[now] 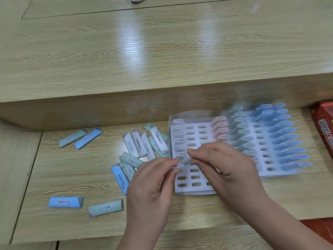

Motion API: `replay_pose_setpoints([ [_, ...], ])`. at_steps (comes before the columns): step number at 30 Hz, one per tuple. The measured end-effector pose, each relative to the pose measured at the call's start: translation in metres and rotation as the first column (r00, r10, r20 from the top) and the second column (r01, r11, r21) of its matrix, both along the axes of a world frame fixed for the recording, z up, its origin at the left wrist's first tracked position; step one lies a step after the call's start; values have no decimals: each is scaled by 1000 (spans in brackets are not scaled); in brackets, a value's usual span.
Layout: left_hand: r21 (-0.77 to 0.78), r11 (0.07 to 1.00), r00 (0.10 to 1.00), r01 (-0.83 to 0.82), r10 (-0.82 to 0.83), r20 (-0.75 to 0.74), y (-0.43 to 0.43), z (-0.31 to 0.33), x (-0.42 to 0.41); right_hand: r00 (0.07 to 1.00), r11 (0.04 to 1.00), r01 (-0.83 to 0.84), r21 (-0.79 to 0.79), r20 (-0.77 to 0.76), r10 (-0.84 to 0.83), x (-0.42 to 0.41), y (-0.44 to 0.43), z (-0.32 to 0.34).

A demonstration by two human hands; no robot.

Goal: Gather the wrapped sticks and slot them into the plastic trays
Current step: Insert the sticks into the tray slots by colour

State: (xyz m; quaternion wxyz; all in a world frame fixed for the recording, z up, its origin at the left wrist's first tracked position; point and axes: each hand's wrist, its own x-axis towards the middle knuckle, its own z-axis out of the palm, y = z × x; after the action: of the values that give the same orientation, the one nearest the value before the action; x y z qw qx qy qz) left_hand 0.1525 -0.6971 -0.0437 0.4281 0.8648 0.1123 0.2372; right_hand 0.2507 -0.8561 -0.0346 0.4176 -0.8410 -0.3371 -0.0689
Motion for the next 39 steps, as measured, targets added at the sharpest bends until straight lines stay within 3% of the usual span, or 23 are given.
replay_pose_setpoints([
  [6, 231, 971, 998, 65, -67, 2, 5, -1, -1, 998, 999, 24, -47, 66, -21, -1, -2, -3],
  [11, 409, 908, 996, 91, -88, -25, -5, -7, -2, 989, 980, -23, -198, 140, 52, -8, 3, -10],
  [16, 363, 931, 1000, 16, -6, -28, -10, -10, 1, 982, 971, -77, -227, 152, 113, -5, 3, -14],
  [23, 440, 896, 995, -61, 22, 93, -10, -24, 0, 978, 977, -21, -214, 197, 64, -7, 6, -13],
  [28, 433, 901, 997, -16, -20, 80, 4, -17, -10, 989, 985, 50, -165, 144, -26, -13, 23, 4],
  [30, 351, 934, 997, -65, 48, 58, 21, -15, -21, 984, 989, 48, -137, 177, -23, -16, 42, 15],
  [32, 302, 930, 973, -209, 228, -29, 43, -13, -31, 976, 979, -3, -204, 214, 48, -22, 70, 23],
  [35, 300, 890, 853, -342, 429, -299, 71, -11, -34, 956, 861, -14, -509, 245, 160, -31, 111, 24],
  [39, 327, 900, 733, -289, 428, -529, 87, -11, -19, 985, 572, 57, -819, 141, 104, -31, 144, 21],
])
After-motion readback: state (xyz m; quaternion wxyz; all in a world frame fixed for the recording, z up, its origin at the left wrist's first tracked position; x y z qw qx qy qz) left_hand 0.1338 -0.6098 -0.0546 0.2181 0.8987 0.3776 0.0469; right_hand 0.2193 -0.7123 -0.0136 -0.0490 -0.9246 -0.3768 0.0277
